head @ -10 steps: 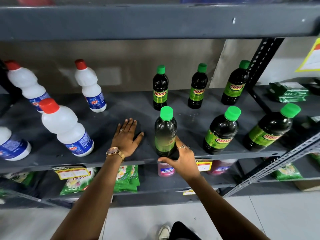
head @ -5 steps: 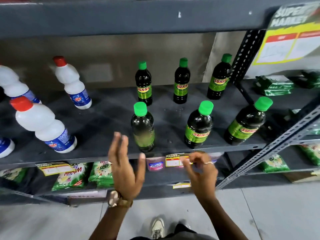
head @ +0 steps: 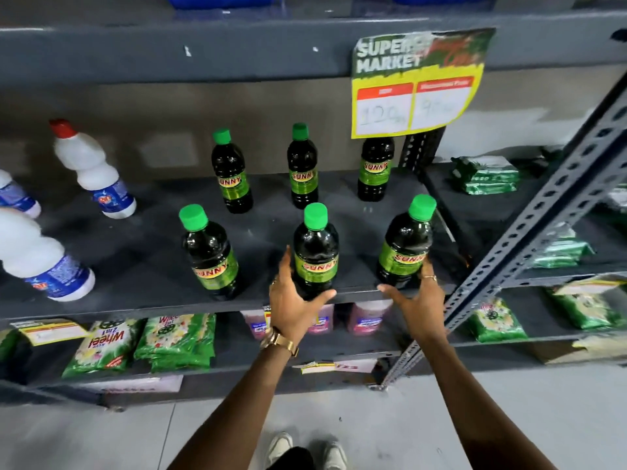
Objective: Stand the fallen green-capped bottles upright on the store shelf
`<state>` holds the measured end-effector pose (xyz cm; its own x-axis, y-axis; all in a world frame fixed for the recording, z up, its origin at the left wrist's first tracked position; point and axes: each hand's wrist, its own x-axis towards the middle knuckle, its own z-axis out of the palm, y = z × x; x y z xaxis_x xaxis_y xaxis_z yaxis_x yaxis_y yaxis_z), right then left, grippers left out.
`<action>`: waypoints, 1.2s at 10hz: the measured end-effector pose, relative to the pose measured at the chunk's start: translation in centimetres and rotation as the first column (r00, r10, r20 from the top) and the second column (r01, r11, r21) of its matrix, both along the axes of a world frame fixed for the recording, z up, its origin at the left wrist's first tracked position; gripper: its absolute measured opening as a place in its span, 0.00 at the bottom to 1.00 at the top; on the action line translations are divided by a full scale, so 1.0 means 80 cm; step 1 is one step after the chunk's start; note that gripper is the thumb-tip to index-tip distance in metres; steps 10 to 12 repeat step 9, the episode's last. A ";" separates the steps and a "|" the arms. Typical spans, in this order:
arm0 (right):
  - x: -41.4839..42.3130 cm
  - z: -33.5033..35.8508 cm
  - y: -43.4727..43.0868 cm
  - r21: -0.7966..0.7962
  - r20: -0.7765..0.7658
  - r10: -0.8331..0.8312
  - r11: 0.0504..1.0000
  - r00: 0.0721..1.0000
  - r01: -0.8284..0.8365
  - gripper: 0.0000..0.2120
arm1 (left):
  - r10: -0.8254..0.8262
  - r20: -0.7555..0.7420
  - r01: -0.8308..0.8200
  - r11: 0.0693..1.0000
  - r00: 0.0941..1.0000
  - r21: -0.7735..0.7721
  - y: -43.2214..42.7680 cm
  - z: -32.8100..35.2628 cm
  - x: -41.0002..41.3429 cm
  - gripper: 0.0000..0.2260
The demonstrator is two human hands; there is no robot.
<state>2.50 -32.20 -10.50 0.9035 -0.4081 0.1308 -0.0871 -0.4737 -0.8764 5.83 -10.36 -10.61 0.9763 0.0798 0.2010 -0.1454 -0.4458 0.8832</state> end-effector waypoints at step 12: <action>-0.043 0.031 -0.008 0.190 0.124 -0.012 0.982 0.992 -0.012 0.56 | 0.010 -0.022 -0.012 0.998 1.000 -0.062 0.007 0.007 -0.022 0.54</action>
